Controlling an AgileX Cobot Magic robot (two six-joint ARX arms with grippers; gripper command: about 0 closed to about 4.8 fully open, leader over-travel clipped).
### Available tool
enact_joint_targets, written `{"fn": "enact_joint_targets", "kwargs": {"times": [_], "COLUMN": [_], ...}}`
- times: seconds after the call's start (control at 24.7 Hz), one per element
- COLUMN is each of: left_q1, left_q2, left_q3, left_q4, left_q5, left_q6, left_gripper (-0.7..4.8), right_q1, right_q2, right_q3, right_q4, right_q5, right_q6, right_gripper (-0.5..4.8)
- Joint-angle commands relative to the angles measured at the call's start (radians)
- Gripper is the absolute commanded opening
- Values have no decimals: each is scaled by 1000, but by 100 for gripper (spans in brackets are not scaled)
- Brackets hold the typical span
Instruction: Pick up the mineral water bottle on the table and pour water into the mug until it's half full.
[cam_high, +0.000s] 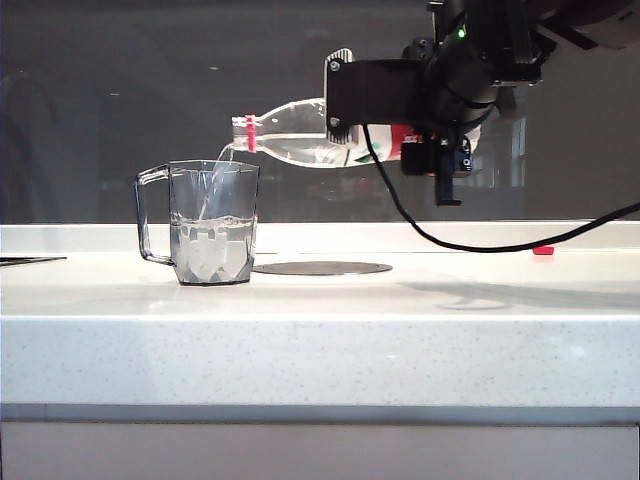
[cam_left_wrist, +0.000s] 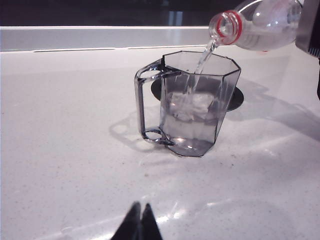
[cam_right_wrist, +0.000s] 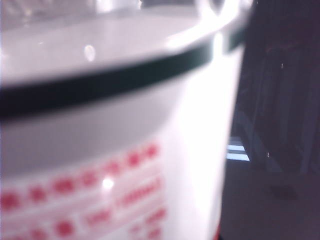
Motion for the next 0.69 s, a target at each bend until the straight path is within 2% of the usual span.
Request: {"fn": "enact_joint_targets", "kwargs": {"times": [0.04,0.24,0.41,0.57,0.65,0.69], "left_q1": [-2,-2,-2,-2,-2,-2], "left_q2": [1,1,1,1,1,1], "left_q3": [2,2,2,2,2,2], "left_q4": [10,9,10,9,10,9], "left_q5": [3,3,3,3,3,3], "left_q6": [2,2,2,2,2,2], "left_gripper": [-4,-4,-4,-4,-4,-4], "right_q1": [23,42,42,68,79,79], "right_q2": [-10,-10,-10,-27,-57,-78], "right_q3": [10,10,10,10,10,10], "right_q4": [47,47,47,86,87,74], "right_q5": [2,34,89,167,196,199], "right_q6": [78,184,338,609,830,983], "right_gripper": [241,241,241,248,247,247]}}
